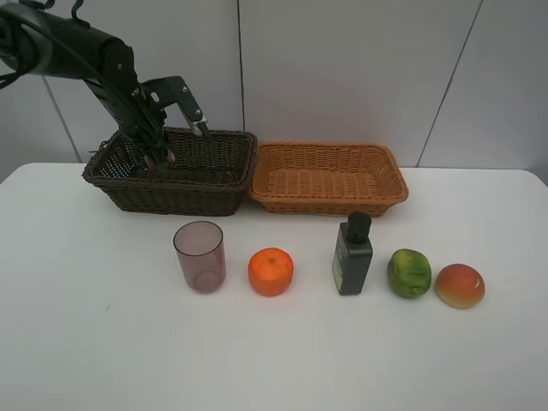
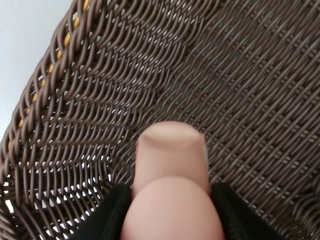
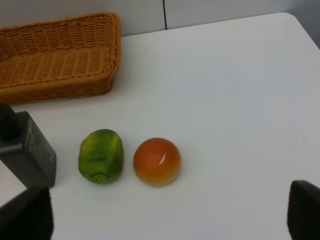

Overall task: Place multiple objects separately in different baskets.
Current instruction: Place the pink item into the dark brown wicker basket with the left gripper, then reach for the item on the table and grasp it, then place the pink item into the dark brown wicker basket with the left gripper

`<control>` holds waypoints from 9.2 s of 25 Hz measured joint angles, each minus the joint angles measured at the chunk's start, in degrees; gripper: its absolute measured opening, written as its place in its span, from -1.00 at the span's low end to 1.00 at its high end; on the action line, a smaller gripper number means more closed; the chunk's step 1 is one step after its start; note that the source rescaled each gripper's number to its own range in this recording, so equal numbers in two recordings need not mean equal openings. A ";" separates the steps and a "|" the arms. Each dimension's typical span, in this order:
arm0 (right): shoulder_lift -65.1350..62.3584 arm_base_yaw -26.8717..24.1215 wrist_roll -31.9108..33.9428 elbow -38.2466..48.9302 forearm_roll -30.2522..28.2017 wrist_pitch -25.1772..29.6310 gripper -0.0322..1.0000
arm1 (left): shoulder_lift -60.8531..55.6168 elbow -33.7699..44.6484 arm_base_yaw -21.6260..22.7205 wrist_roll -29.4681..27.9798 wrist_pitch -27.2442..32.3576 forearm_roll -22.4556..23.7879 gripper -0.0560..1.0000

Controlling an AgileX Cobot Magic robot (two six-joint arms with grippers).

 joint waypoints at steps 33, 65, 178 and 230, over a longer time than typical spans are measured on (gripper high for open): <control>0.00 0.00 0.00 0.00 0.00 0.00 1.00 | 1.60 0.00 0.07 -2.61 -5.59 -0.17 0.92; 0.00 0.00 0.00 0.00 0.00 0.00 1.00 | -19.72 0.00 -14.98 -6.09 30.95 -11.43 0.92; 0.00 0.00 0.00 0.00 0.00 0.00 1.00 | -17.01 6.06 -25.76 -7.31 35.80 -3.89 -0.89; 0.00 0.00 0.00 0.00 0.00 0.00 1.00 | -0.49 -0.85 0.74 -0.02 9.04 3.17 -0.89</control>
